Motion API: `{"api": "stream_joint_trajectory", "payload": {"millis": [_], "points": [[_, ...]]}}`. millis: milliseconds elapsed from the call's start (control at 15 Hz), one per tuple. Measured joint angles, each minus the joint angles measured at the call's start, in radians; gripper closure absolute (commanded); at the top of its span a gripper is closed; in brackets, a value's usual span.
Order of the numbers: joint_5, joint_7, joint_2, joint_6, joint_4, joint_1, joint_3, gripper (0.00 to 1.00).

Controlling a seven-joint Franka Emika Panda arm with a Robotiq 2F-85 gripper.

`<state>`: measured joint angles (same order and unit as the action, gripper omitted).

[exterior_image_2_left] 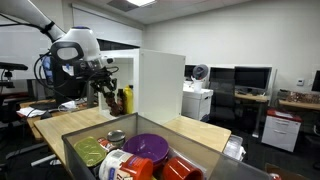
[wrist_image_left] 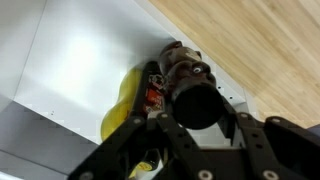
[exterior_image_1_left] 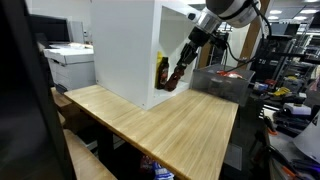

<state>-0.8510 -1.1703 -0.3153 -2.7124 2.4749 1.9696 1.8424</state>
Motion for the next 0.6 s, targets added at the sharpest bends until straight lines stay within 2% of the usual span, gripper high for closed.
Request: {"api": "stream_joint_trajectory", "payload": {"millis": [600], "points": [[0.002, -0.029, 0.051, -0.048, -0.016, -0.042, -0.046, 0.8]]}}
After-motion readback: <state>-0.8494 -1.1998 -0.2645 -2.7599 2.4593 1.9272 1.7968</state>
